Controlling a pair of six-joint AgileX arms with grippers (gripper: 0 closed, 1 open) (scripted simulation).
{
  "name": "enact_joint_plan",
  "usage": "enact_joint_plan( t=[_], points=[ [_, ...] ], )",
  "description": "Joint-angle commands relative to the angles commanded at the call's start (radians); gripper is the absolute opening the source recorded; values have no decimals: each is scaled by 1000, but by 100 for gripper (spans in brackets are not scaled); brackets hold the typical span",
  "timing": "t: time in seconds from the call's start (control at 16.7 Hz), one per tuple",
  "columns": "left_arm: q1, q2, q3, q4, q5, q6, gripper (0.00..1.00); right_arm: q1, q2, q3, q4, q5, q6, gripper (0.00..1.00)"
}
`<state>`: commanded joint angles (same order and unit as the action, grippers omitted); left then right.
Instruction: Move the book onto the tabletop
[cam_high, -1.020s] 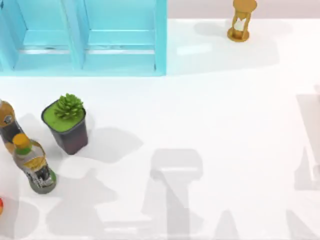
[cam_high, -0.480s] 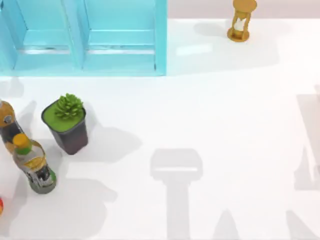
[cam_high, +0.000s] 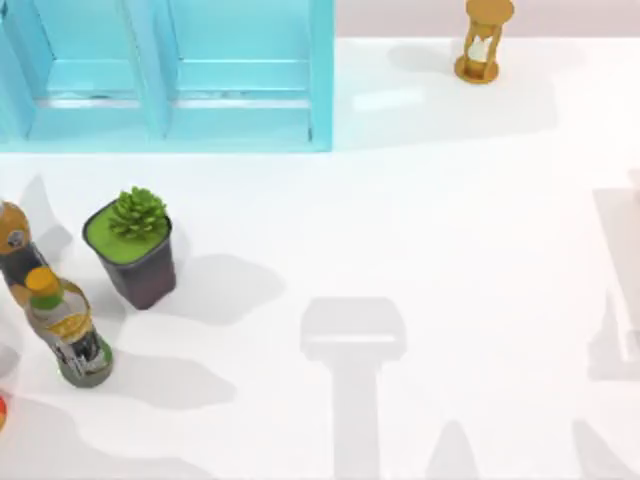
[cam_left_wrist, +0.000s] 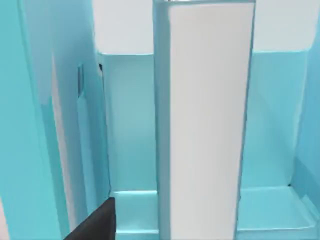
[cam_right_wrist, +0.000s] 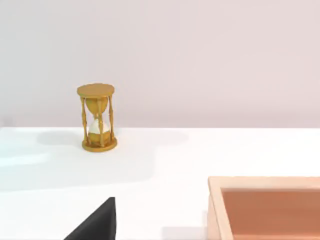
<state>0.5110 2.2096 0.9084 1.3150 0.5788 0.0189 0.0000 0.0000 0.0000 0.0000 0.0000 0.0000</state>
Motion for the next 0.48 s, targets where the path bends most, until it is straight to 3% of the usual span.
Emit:
enact_joint_plan(
  t=[0.48],
  points=[
    [22,105,35,54,27,-2,100,0,0,0,0,0,0,100]
  ],
)
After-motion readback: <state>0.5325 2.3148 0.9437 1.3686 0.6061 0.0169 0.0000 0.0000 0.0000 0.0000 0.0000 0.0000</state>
